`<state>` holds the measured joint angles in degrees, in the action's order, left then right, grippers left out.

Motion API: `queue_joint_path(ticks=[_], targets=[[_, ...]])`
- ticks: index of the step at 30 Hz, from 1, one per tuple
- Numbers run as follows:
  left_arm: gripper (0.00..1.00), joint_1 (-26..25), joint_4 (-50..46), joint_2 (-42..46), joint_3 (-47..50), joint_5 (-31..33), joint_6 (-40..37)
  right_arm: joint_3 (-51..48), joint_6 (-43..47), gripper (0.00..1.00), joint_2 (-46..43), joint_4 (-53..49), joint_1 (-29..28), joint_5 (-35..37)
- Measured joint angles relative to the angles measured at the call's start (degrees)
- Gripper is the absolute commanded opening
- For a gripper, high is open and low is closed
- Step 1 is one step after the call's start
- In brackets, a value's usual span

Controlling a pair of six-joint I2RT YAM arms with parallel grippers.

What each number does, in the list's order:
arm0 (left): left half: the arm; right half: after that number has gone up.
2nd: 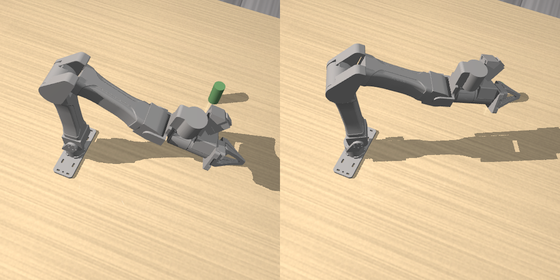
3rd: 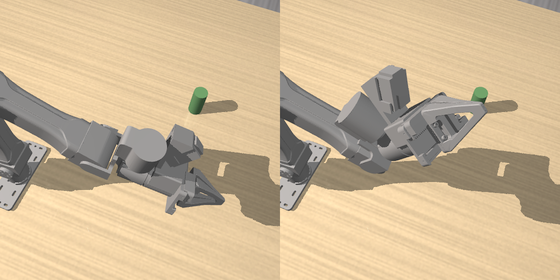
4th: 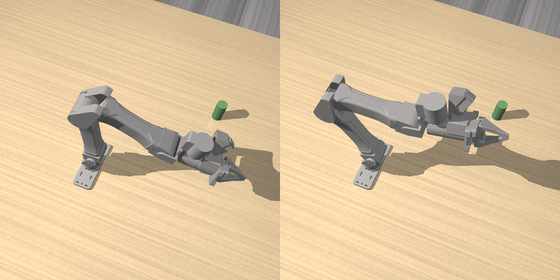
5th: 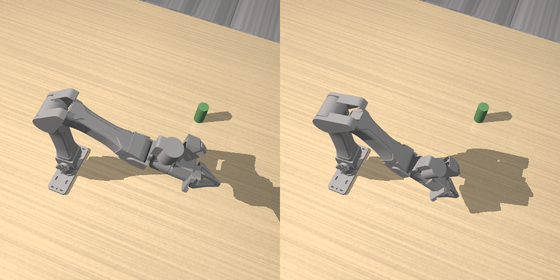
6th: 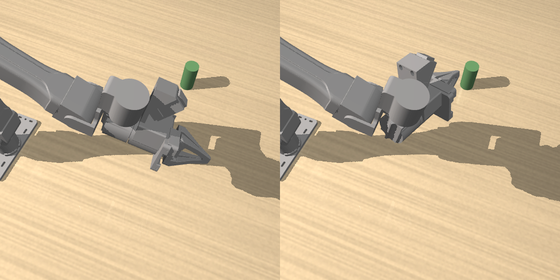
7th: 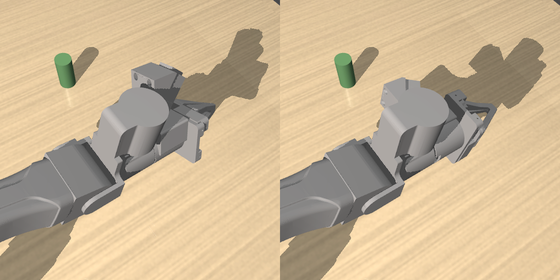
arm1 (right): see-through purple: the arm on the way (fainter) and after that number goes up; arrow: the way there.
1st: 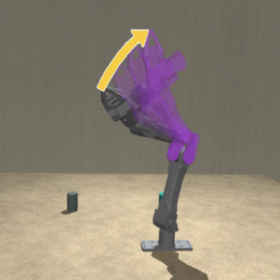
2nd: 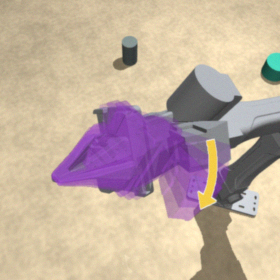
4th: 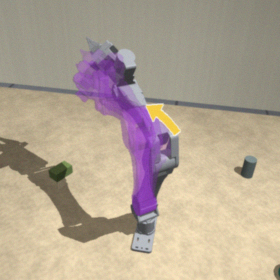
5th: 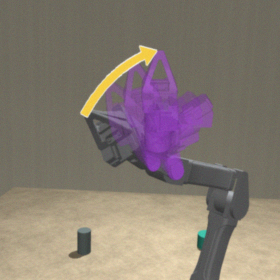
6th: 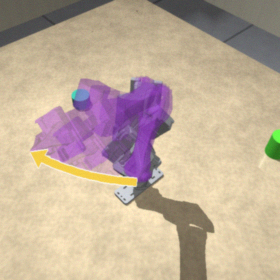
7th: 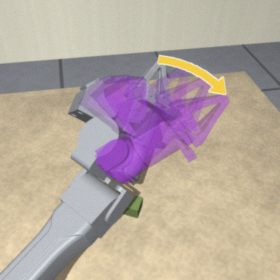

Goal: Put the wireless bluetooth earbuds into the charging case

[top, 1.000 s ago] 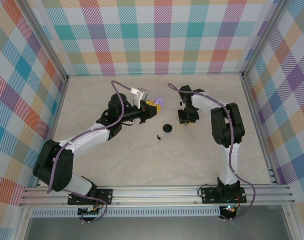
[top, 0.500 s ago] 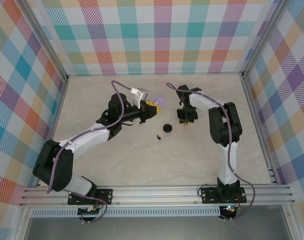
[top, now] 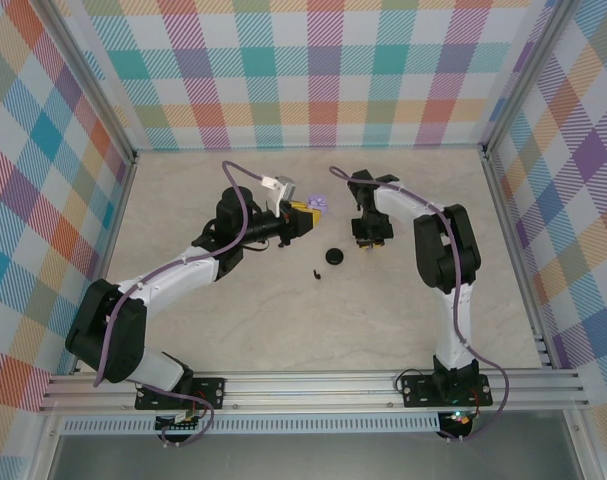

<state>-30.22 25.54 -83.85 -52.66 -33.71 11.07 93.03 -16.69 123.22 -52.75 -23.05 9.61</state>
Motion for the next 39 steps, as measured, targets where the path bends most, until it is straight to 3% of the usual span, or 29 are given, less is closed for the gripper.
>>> queue_joint_path(ticks=[14,26,39], targets=[[0.00,0.0,-0.4,0.0,1.9,1.8,0.7,-15.7,2.9,0.14,-13.3,14.5,-0.1,0.8],[0.00,-0.5,0.1,-4.0,2.7,3.9,3.5,-18.5,5.3,0.16,-29.9,19.4,-0.1,-3.2],[0.00,-1.2,0.0,-5.5,2.6,4.5,4.3,-18.6,8.8,0.16,-27.6,13.7,-0.1,-5.6]])
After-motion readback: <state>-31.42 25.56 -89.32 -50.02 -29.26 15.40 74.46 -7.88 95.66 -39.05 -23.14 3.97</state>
